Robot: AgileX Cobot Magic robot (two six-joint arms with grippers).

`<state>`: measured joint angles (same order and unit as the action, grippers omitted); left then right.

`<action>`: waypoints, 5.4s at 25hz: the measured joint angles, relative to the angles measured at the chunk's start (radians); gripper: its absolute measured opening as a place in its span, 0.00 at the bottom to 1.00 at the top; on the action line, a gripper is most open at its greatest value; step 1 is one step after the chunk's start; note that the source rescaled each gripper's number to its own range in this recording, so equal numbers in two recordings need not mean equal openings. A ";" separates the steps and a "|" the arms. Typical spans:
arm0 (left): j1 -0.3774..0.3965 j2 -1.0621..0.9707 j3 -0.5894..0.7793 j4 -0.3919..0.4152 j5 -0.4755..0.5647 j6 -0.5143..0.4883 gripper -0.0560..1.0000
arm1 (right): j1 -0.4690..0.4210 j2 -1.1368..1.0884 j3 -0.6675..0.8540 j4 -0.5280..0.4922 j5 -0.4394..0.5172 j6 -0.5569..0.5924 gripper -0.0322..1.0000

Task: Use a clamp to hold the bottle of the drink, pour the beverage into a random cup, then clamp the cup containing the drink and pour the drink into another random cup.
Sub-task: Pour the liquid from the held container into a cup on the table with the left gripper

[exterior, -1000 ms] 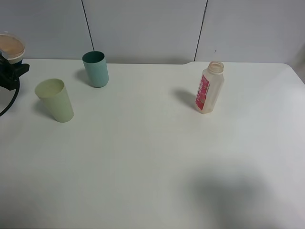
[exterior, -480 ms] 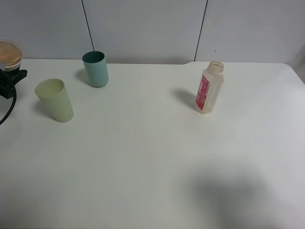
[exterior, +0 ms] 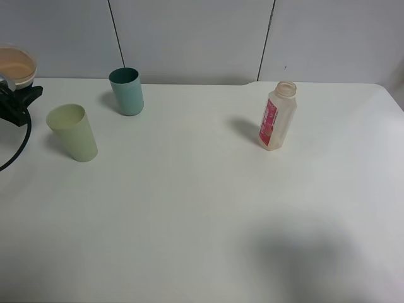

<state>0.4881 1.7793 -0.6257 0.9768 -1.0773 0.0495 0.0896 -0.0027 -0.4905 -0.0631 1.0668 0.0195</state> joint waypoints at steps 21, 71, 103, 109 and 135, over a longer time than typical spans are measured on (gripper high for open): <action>-0.047 0.010 0.000 -0.051 0.016 0.058 0.07 | 0.000 0.000 0.000 0.000 0.000 0.000 1.00; -0.101 0.034 0.018 -0.059 0.062 0.230 0.07 | 0.000 0.000 0.000 0.000 0.000 0.000 1.00; -0.101 0.034 0.018 -0.080 0.054 0.410 0.07 | 0.000 0.000 0.000 0.000 0.000 0.000 1.00; -0.101 0.034 0.018 -0.093 0.054 0.444 0.07 | 0.000 0.000 0.000 0.000 0.000 0.000 1.00; -0.101 0.034 0.018 -0.145 0.053 0.531 0.07 | 0.000 0.000 0.000 0.000 0.000 0.000 1.00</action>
<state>0.3867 1.8130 -0.6079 0.8322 -1.0246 0.5808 0.0896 -0.0027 -0.4905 -0.0631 1.0668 0.0195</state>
